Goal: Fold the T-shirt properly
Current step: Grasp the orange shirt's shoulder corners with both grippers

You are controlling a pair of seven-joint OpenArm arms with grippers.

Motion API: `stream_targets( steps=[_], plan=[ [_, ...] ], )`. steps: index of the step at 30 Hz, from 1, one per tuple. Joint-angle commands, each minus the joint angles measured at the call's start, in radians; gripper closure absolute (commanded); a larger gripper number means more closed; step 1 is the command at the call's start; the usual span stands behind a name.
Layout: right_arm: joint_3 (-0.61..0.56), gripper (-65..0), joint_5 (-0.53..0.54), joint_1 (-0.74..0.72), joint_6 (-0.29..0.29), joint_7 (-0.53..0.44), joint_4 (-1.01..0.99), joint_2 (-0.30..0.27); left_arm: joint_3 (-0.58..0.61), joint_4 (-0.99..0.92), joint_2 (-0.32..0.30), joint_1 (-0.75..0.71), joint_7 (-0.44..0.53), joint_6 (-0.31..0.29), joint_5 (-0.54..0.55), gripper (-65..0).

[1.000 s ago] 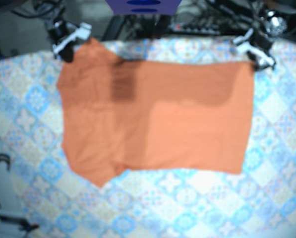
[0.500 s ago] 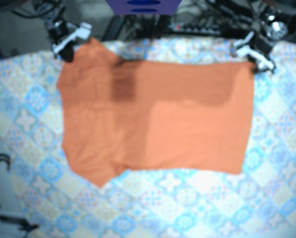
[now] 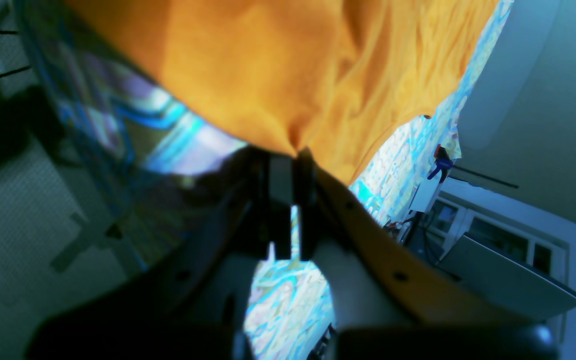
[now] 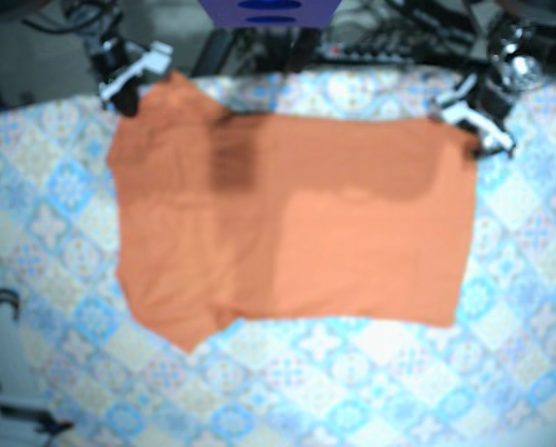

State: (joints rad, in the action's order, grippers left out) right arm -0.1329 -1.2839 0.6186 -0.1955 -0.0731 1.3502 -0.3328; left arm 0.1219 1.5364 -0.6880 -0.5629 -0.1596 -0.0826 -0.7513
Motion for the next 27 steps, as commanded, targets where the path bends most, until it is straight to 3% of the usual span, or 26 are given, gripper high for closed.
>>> stream_targets(
  steps=[1, 27],
  plan=[
    [-0.001, 0.0, -0.006, 0.011, 0.003, -0.011, 0.010, -0.007, -0.021, 0.016, -0.020, -0.010, 0.002, 0.011, 0.003, -35.1],
    [-0.001, 0.0, -0.006, 0.011, 0.003, -0.011, 0.008, -0.007, 0.003, -0.030, -0.019, -0.049, 0.005, -0.001, 0.005, -35.0]
  ],
)
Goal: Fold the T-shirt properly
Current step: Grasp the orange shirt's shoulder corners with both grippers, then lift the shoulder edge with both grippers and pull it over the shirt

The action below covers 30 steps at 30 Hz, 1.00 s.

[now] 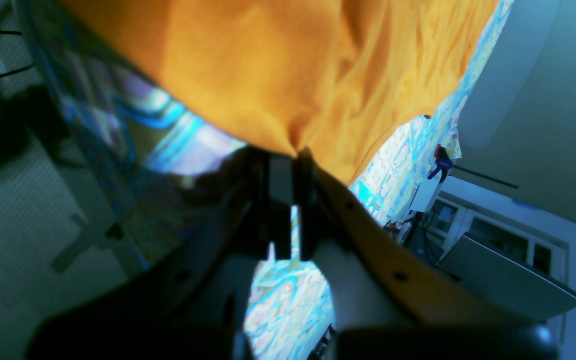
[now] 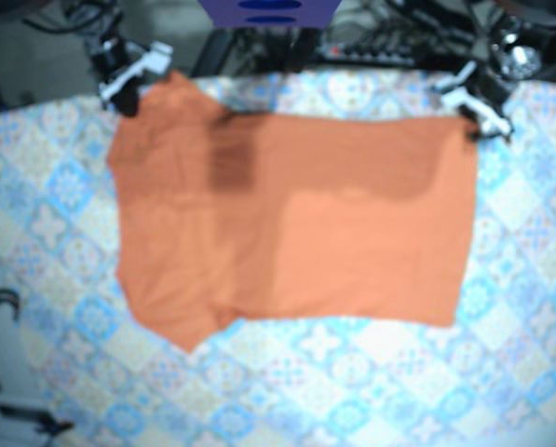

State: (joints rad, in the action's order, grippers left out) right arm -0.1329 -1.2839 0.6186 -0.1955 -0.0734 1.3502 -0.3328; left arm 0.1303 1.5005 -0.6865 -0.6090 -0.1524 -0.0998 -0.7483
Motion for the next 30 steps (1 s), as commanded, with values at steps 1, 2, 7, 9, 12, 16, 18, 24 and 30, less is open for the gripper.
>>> stream_targets(
  steps=[1, 2, 7, 9, 12, 16, 18, 24, 30],
  plan=[
    [-0.001, 0.0, -0.006, 0.011, 0.003, -0.010, 0.008, -0.007, -0.005, 0.005, -0.020, -0.002, -0.003, 0.016, 0.002, -35.0],
    [-0.001, 0.0, -0.006, 0.011, 0.004, -0.010, 0.008, -0.007, -0.005, 0.005, -0.017, -0.001, -0.003, 0.016, 0.002, -35.0],
    [-0.001, 0.0, -0.006, 0.013, 0.004, -0.010, 0.008, -0.007, -0.005, 0.004, -0.014, 0.001, -0.003, 0.016, 0.000, -34.9],
    [-0.001, 0.0, -0.006, 0.013, 0.004, -0.010, 0.008, -0.007, -0.005, 0.004, -0.014, 0.001, -0.003, 0.016, 0.000, -33.8],
    [-0.001, 0.0, -0.006, 0.013, 0.004, -0.010, 0.008, -0.007, -0.005, 0.004, -0.014, 0.002, -0.003, 0.018, 0.000, -25.5],
    [-0.001, 0.0, -0.006, 0.013, 0.004, -0.010, 0.007, -0.007, -0.007, 0.004, -0.012, 0.004, -0.003, 0.025, 0.000, -7.9],
    [-0.001, 0.0, -0.006, 0.013, 0.004, -0.010, 0.005, -0.007, -0.007, 0.004, -0.009, 0.018, -0.003, 0.025, -0.004, 0.0],
    [-0.001, 0.0, -0.006, 0.014, 0.004, -0.010, 0.008, -0.007, -0.008, 0.004, 0.011, 0.028, -0.003, 0.027, -0.009, 0.0],
    [0.003, 0.0, -0.003, 0.039, 0.003, -0.010, 0.027, -0.012, -0.008, 0.010, 0.011, 0.022, 0.003, 0.027, 0.000, 0.0]
  ],
)
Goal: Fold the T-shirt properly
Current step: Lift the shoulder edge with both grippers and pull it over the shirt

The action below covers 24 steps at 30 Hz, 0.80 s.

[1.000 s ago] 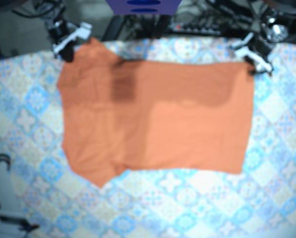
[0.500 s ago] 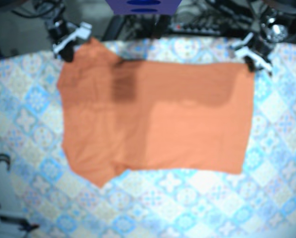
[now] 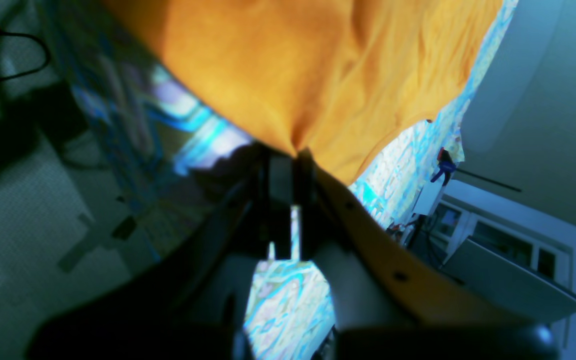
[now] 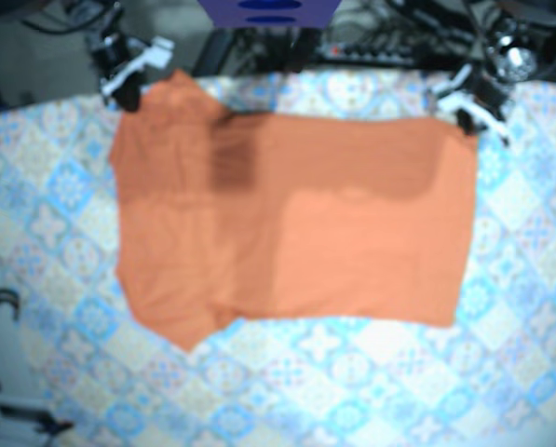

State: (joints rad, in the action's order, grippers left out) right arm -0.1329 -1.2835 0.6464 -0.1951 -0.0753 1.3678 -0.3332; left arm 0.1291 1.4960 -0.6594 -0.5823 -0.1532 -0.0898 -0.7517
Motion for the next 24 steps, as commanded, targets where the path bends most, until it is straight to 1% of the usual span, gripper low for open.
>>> stream_targets(
  steps=[1, 3, 6, 7, 9, 12, 14, 17, 20, 24],
  plan=[
    [0.005, 0.0, 0.000, 0.025, 0.003, -0.008, 0.009, -0.011, -0.009, 0.015, -0.017, -0.009, 0.005, 0.017, 0.004, 0.0],
    [0.006, 0.0, 0.002, 0.039, 0.001, -0.008, 0.017, -0.014, -0.013, 0.015, -0.021, -0.034, 0.005, 0.017, 0.004, 0.0],
    [0.006, 0.0, 0.002, 0.062, 0.001, -0.008, 0.035, -0.016, -0.013, 0.016, -0.052, -0.061, 0.007, 0.018, 0.008, 0.0],
    [0.014, 0.0, 0.002, 0.072, 0.001, -0.008, 0.045, -0.025, -0.013, 0.018, -0.055, -0.074, 0.007, 0.023, 0.021, 0.0],
    [0.028, 0.0, 0.002, 0.085, -0.001, -0.013, 0.057, -0.030, -0.013, 0.022, -0.070, -0.090, 0.017, 0.046, 0.048, 0.0],
    [0.048, 0.0, 0.002, 0.100, -0.002, -0.014, 0.061, -0.033, -0.013, 0.022, -0.121, -0.143, 0.043, 0.086, 0.096, 0.0],
    [0.065, 0.0, 0.003, 0.115, -0.002, -0.016, 0.063, -0.034, -0.013, 0.022, -0.156, -0.179, 0.048, 0.121, 0.137, 0.0],
    [0.082, 0.0, 0.003, 0.134, -0.004, -0.022, 0.065, -0.034, -0.013, 0.022, -0.193, -0.221, 0.048, 0.167, 0.174, 0.0],
    [0.111, 0.0, 0.003, 0.151, -0.004, -0.056, 0.065, -0.034, -0.013, 0.022, -0.211, -0.258, 0.048, 0.195, 0.195, 0.0],
    [0.143, 0.0, 0.003, 0.171, -0.004, -0.080, 0.065, -0.034, -0.013, 0.022, -0.213, -0.308, 0.050, 0.226, 0.191, 0.0]
  ],
)
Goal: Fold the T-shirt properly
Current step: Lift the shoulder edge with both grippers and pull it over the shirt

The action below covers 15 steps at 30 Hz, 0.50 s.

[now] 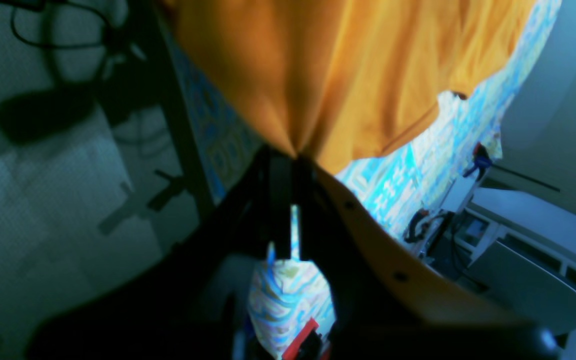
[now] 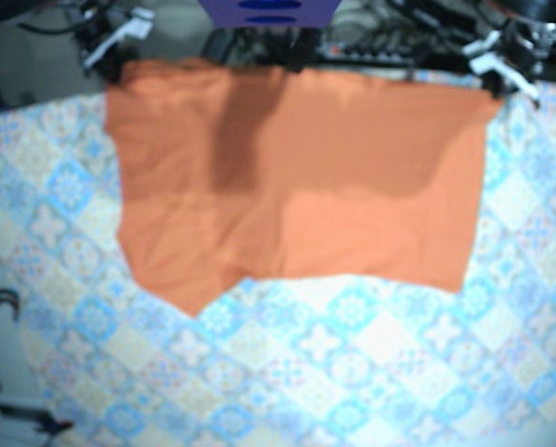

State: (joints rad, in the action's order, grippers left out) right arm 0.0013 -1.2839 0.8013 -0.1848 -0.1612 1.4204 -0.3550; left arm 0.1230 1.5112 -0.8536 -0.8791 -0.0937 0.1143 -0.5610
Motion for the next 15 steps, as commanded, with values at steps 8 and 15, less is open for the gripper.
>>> stream_targets(
  steps=[8, 15],
  plan=[
    [0.021, 0.0, 0.003, 0.042, -0.014, 0.005, 0.012, -0.026, 0.000, 0.007, -0.011, -0.068, -0.010, 0.038, -0.001, 0.0],
    [0.021, 0.0, 0.003, 0.040, -0.014, 0.007, 0.012, -0.032, 0.002, 0.007, -0.006, -0.081, -0.010, 0.038, -0.003, 0.0]
  ],
)
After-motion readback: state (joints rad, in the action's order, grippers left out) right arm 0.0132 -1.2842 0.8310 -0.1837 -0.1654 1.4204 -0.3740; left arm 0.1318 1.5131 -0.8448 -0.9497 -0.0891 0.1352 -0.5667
